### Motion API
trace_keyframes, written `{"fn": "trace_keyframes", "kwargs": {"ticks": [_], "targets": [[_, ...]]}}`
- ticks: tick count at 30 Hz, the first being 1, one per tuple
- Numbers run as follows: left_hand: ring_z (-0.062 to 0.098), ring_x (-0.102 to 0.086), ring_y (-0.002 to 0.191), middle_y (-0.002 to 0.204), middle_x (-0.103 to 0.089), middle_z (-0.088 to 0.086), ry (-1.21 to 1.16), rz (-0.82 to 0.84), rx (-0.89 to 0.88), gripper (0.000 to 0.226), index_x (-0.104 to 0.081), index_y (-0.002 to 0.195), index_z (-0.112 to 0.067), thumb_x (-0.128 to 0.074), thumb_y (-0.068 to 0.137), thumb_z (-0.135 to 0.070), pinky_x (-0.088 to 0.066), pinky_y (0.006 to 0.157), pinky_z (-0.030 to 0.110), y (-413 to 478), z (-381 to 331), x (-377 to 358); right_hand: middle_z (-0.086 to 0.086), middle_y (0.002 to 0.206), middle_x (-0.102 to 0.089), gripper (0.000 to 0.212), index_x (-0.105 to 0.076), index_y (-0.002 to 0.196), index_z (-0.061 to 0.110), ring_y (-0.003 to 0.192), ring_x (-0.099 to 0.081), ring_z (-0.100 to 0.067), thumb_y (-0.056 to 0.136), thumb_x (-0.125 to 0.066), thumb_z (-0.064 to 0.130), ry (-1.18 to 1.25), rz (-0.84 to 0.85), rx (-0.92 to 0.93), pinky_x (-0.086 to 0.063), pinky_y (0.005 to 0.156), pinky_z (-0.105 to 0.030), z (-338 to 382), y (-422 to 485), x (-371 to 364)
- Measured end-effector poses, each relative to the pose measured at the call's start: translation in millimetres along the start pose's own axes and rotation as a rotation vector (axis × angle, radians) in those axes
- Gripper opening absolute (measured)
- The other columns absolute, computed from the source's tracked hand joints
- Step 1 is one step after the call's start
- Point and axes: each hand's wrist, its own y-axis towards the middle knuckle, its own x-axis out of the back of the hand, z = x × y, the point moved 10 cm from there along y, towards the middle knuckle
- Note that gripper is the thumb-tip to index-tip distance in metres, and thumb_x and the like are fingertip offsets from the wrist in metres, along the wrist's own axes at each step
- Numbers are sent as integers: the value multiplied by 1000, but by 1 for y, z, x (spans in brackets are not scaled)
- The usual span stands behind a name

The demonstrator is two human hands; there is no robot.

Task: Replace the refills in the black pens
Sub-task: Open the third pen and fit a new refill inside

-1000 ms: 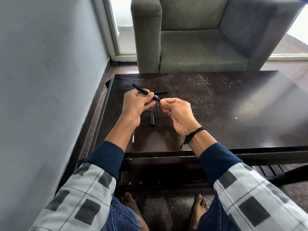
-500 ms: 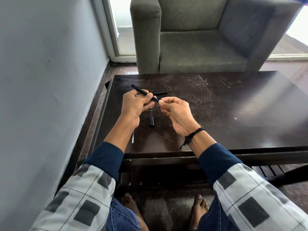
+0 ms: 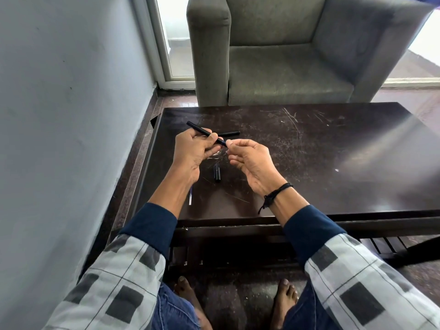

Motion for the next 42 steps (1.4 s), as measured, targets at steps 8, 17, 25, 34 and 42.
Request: {"fn": "trace_keyframes", "kwargs": {"ticks": [8,17,25,34,42], "targets": [[19,-76,81,85,-72,13,4,1,7,9,-65,95,0,-67,89,5,-61,69,29,0,2,-1,-7,73,-67,6,-71,87,0,65,-58,-13,91,-72,4,-71,-49,32,-51,58,-19,0,5,5],[22,-75,83,83,-70,12,8,-1,10,9,-65,96,0,-68,89,5,-60,69,28,0,2,0,-6,71,-69,12,-72,89,4,60,-61,-10,95,-71,14,-39,-49,-30,-53,58,-18,-4,4,5],[21,-75,82,84,-70,12,0,-3,4,9,-64,97,0,-67,89,5,-61,68,27,-1,-1,0,-6,75,-69,8,-71,95,4,64,-62,-9,92,-73,11,-3,-7,-39,-56,62,-18,-4,3,0],[24,-76,84,85,-70,14,4,2,1,10,-64,98,2,-67,89,5,-61,68,28,-1,0,-1,-3,77,-69,6,-72,85,5,73,-62,-11,90,-73,5,-68,-38,-3,-52,63,-19,-3,6,5],[22,-76,84,84,-71,14,0,7,5,8,-64,94,-1,-66,90,5,-60,69,28,-2,0,-1,-5,71,-69,13,-72,88,5,62,-61,-9,95,-71,17,-8,-38,-64,-54,64,-20,-6,3,3]]}}
